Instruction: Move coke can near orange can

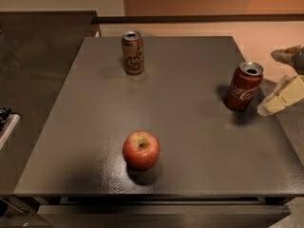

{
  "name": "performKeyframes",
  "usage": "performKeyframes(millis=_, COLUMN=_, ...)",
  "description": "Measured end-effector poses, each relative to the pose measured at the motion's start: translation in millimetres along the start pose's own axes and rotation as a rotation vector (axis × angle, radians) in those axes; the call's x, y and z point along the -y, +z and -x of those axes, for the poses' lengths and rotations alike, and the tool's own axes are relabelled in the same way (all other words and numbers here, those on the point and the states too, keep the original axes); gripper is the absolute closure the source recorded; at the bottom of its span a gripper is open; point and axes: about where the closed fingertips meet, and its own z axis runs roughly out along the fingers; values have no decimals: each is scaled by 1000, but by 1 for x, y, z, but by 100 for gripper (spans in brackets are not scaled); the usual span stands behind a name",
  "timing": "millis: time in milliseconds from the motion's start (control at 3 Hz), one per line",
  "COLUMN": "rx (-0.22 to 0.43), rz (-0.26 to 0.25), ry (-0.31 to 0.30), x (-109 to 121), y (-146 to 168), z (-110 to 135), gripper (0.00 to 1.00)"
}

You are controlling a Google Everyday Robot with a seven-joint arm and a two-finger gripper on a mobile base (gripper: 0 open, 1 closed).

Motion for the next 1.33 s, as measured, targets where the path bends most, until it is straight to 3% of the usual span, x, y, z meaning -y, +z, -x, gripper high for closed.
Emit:
performKeyframes(millis=667, rx=187, rz=-5, ry=40, x=24, y=22, z=-7, gripper=0)
performKeyframes(millis=1333, rx=298, rz=32, ry=80, x=31, y=37, z=1, gripper=0)
